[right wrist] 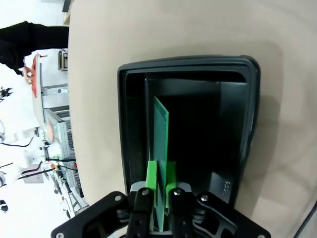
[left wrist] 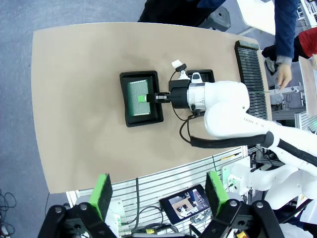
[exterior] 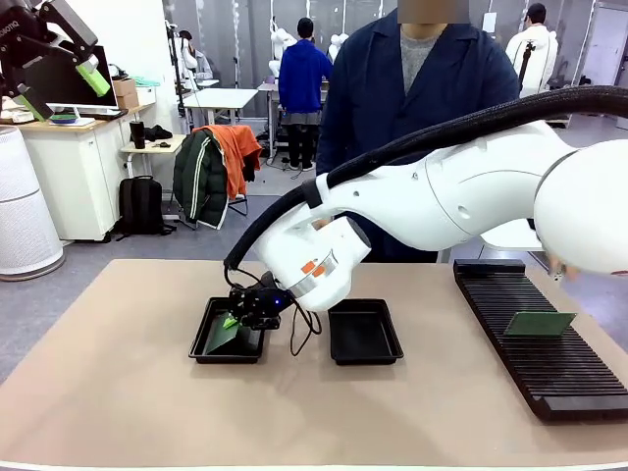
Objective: Inspect and transfer BCBs to ESD trays.
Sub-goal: Pick up the Blank PCB from the PCB Rack and place it in the left ESD tray, then pick up the ESD tray and place it on the left side of the table.
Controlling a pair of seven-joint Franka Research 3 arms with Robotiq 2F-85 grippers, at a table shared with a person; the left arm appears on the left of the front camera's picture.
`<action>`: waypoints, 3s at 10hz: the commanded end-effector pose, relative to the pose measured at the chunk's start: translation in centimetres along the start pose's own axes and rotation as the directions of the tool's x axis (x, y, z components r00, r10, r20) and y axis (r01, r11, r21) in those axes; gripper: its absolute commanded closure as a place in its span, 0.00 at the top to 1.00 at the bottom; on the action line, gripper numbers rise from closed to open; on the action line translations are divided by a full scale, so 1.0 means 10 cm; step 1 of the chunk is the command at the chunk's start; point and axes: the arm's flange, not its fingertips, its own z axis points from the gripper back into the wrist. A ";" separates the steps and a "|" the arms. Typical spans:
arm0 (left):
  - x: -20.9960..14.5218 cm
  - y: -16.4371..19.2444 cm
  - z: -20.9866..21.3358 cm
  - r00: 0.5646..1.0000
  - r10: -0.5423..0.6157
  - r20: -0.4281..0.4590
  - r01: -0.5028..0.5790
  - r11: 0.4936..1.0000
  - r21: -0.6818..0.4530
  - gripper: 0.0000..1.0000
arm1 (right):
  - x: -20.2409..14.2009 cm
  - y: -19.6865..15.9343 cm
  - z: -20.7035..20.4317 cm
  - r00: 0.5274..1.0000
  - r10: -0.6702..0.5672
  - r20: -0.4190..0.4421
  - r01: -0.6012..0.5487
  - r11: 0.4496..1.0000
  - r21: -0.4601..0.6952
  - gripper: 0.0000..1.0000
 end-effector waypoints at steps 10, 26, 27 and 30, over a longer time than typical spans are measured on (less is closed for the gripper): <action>0.00 0.01 -0.01 1.000 0.002 0.001 -0.002 1.000 0.005 1.00 | -0.08 0.81 0.42 0.986 0.137 0.091 -0.080 0.881 -0.467 0.71; 0.00 0.01 -0.01 1.000 0.002 0.001 -0.002 1.000 0.005 1.00 | -0.34 1.36 1.19 0.989 0.149 0.017 -0.110 0.797 -0.594 1.00; 0.00 0.01 -0.01 1.000 0.002 0.001 -0.002 1.000 0.005 1.00 | -0.34 1.36 1.19 0.989 0.149 0.017 -0.110 0.797 -0.594 1.00; 0.00 0.01 -0.01 1.000 0.002 0.001 -0.002 1.000 0.005 1.00 | -0.34 1.36 1.19 0.989 0.149 0.017 -0.110 0.797 -0.594 1.00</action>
